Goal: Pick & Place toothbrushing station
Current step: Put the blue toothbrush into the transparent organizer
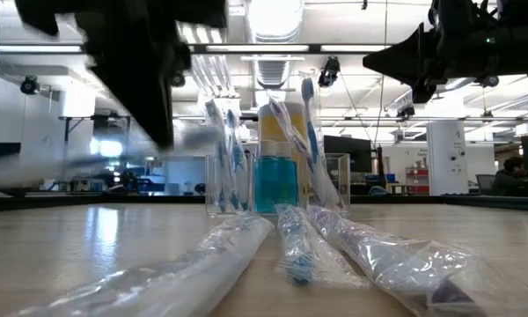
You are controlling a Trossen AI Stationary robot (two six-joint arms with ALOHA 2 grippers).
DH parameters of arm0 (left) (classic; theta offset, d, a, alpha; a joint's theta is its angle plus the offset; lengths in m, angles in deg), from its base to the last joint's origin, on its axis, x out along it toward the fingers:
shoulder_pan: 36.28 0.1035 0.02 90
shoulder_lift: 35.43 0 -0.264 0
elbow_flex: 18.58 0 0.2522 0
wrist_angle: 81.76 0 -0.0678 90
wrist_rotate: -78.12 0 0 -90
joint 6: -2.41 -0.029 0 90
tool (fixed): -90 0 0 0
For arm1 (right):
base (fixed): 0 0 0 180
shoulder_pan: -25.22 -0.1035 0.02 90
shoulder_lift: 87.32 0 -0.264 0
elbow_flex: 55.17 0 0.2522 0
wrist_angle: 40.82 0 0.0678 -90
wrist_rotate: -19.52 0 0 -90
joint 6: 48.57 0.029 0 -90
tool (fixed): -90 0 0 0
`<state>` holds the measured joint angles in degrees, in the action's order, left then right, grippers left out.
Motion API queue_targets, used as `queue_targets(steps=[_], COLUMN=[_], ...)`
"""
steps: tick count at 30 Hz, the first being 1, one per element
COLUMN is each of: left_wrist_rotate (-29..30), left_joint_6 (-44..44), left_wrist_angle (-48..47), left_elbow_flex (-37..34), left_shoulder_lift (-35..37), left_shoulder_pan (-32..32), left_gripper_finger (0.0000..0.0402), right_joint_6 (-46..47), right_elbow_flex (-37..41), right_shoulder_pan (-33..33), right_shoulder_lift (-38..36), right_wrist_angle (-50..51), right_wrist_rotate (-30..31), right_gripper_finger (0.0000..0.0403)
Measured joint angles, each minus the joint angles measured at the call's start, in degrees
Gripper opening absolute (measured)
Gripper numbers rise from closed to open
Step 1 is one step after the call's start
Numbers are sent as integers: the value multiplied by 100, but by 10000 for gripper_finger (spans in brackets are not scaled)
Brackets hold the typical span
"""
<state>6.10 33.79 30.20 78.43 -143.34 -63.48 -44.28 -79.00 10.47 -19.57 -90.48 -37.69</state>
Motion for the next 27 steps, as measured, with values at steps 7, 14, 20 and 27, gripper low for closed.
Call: queue_targets(steps=[7,14,20,27], left_wrist_rotate=[905,1209,663,-151], left_joint_6=[120,-710,-2325,-3605], left_wrist_angle=[105,1990,4465,6375], left_elbow_flex=[-721,-2406,-3987,-5274], left_shoulder_lift=[1762,3946,5438,6508], left_shoulder_pan=[-377,-782,-935,-422], left_gripper_finger=[2,1,1,1], right_joint_6=[2,2,7,4], right_elbow_flex=[0,0,0,0], right_shoulder_pan=[-1,-1,-1,1], right_shoulder_lift=[0,0,0,0], right_wrist_angle=[20,15,13,11], right_wrist_rotate=[0,-5,-17,-29], right_gripper_finger=[8,8,8,8])
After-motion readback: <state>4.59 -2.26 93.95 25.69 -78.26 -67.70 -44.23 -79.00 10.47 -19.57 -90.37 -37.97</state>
